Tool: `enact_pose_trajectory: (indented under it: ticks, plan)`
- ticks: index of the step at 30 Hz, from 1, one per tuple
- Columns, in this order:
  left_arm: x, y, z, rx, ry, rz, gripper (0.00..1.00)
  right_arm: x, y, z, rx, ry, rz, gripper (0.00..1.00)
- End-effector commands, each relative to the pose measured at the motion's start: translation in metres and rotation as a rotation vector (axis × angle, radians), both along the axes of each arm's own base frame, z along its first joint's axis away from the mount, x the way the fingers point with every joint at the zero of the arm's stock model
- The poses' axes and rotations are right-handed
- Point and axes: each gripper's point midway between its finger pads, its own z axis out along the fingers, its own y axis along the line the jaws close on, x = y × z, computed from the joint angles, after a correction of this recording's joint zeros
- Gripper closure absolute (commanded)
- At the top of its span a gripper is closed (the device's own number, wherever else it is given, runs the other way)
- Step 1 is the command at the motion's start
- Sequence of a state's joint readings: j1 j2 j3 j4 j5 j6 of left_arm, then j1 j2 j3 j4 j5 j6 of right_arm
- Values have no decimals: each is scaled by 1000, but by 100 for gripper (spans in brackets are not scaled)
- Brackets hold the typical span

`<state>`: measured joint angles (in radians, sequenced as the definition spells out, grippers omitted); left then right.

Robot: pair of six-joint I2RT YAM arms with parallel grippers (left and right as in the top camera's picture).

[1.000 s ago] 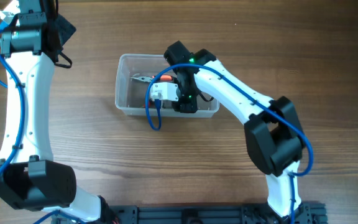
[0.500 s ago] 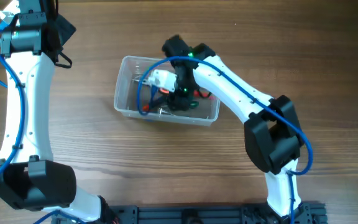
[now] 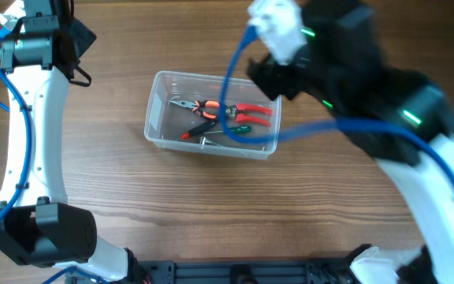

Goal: Pack container

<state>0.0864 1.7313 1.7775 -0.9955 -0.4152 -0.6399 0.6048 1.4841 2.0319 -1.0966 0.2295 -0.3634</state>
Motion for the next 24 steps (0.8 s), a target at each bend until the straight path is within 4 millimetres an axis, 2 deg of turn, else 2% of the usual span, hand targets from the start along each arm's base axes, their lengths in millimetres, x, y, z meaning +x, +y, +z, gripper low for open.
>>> enact_pose_trajectory:
  ticks: [1,3,7,10,13,16,21,24]
  plan:
    - [-4,2,12,20,-19,-2,0,-19,-37,33,25,-97,-116,0]
    - [-4,2,12,20,-19,-2,0,-37,-49,51,70,-139,-118,0]
    - [-4,2,12,20,-19,-2,0,-71,-66,66,185,-142,-129,0]
    - [-4,2,12,20,-19,-2,0,-95,-62,68,278,-97,-63,0]
    - [-4,2,12,20,-19,-2,0,-114,-46,74,334,-75,70,0]
    - [-4,2,12,20,-19,-2,0,-119,-45,75,341,-73,93,0]
    - [-4,2,12,20,-19,-3,0,-118,-54,67,287,-69,56,0]
    - [-4,2,12,20,-19,-2,0,-115,-69,67,309,-70,-50,0]
